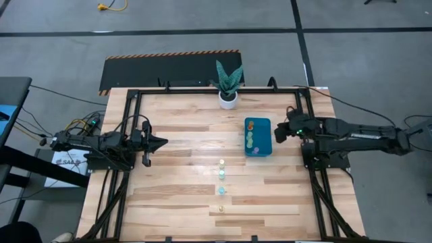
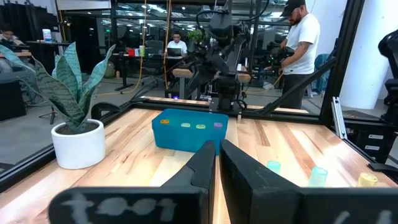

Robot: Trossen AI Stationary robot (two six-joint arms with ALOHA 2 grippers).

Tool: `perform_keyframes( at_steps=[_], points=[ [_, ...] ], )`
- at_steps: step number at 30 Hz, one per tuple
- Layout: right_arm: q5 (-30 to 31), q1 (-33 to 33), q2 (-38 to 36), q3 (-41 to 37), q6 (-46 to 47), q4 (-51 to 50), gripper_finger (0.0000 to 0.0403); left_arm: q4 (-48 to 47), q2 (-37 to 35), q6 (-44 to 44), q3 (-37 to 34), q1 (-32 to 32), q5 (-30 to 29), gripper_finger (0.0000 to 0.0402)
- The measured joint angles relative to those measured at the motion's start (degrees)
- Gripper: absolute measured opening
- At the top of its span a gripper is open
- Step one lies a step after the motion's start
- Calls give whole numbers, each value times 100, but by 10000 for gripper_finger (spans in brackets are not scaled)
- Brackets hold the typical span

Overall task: Pick and place pill bottles into a basket
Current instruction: Move the blue bin to the center of the table

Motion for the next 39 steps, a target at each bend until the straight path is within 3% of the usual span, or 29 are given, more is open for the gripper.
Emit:
perform_keyframes(
  at_steps=[7,19,39],
  points=[
    [-23,0,729,1,487,-185,3,-2,0,2,0,1,0,9],
    [-451,0,1778,0,1027,-162,3,-2,0,4,0,0,-1,9],
    [-947,11,3277,-4,809,1237,1,-4,1,4,0,0,0,9]
  ],
)
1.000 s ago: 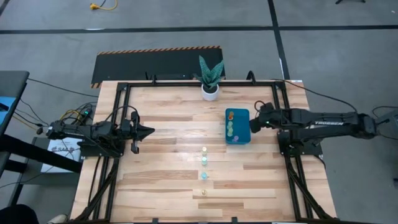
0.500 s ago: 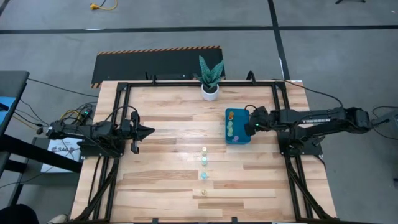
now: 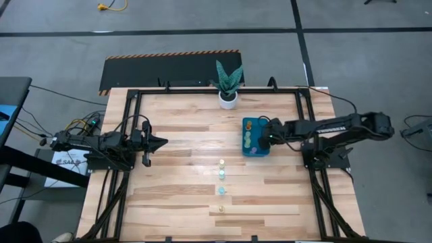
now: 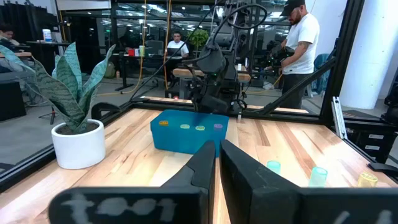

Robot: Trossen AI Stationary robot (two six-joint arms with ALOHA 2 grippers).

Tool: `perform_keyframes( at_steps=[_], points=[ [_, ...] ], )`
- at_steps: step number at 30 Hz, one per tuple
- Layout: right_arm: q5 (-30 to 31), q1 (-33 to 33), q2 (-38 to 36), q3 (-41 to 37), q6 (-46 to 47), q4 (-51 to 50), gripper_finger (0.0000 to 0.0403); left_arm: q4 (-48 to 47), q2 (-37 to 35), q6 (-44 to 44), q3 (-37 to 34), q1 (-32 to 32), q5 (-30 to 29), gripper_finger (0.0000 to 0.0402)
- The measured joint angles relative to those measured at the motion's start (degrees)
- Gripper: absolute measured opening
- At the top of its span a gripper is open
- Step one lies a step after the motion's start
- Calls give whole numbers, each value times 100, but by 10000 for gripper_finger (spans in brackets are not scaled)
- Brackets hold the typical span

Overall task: Pick and place pill bottles into a basket
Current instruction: Move the blue bin to the center of the table

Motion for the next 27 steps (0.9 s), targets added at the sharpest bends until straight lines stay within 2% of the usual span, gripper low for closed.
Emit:
perform_keyframes(
  at_steps=[10,18,27],
  points=[
    [-156,-11,435,145,-290,607,1,-1,-1,0,0,-1,0,9],
    [-178,-11,1098,936,-929,619,0,-1,-1,0,0,-1,0,9],
    [-658,-271,2084,1787,-1586,653,1,-1,-1,0,0,-1,0,9]
  ],
)
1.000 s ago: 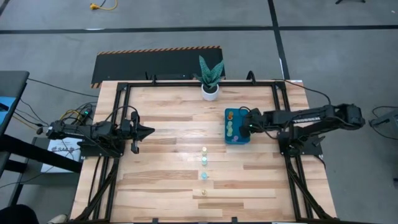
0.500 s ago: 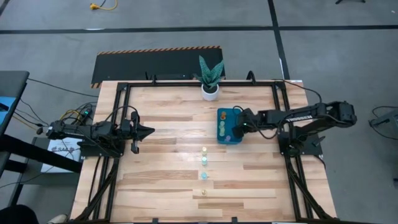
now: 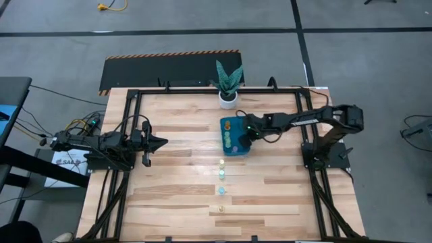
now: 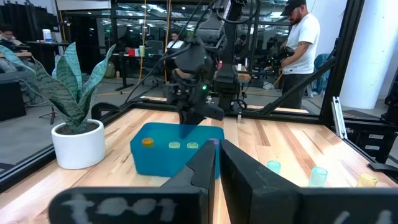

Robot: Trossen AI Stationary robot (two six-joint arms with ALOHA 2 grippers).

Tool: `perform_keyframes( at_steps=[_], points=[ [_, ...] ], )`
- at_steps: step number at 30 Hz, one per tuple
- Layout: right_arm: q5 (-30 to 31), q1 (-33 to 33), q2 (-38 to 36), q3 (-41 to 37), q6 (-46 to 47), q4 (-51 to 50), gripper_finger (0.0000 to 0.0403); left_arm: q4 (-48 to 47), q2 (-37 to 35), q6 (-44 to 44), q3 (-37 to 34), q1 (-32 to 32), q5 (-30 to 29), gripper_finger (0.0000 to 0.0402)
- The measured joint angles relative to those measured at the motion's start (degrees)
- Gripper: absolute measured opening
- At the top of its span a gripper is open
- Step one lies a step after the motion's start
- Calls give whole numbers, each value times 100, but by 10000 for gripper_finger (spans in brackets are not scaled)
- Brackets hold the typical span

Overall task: Pick and place pill bottles into a basket
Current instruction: Move the blue bin to the center of the table, then put the top green pill bottle into the blue bin

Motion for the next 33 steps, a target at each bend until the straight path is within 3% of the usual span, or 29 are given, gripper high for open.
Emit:
perform_keyframes(
  at_steps=[10,19,23,29,33],
  points=[
    [-371,-52,793,940,-632,107,1,0,2,0,-1,0,0,9],
    [-382,-88,995,1344,-992,76,0,0,2,0,0,0,0,9],
    [-283,-177,824,1344,-1065,-318,3,0,2,0,-1,1,0,9],
    [832,-309,260,1341,-1303,-1484,11,0,2,0,0,2,0,9],
    [964,-213,-372,1339,-1573,-1798,17,0,2,0,0,1,0,9]
  ],
)
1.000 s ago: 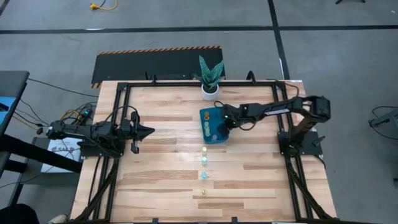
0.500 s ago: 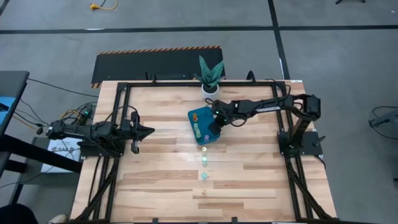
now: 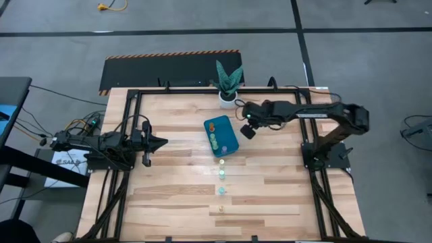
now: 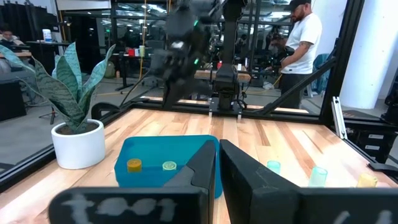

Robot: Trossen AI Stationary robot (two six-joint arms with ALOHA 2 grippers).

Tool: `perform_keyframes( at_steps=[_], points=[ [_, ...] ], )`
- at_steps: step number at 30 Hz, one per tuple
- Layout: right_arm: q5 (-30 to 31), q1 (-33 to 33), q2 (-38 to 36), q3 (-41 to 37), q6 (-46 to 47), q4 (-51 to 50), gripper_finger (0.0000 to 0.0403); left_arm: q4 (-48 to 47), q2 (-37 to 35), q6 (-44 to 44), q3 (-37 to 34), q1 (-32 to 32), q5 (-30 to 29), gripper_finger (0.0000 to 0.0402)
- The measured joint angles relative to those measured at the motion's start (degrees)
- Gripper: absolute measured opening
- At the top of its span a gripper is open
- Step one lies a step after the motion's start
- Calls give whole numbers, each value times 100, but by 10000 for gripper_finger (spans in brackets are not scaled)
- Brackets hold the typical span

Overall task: Pick and place pill bottles into a basket
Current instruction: Put the top green pill bottle into the blue bin

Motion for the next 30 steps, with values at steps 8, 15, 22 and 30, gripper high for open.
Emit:
perform_keyframes(
  at_steps=[8,15,22,30],
  points=[
    [-433,1429,-1040,2,384,-194,56,0,0,0,0,0,0,9],
    [-428,3166,-1104,2,910,443,143,0,0,0,-1,-1,0,9],
    [100,4014,-312,0,623,1221,223,0,0,0,0,0,0,9],
    [468,3736,330,0,612,1446,222,0,0,0,0,-1,0,9]
  ],
)
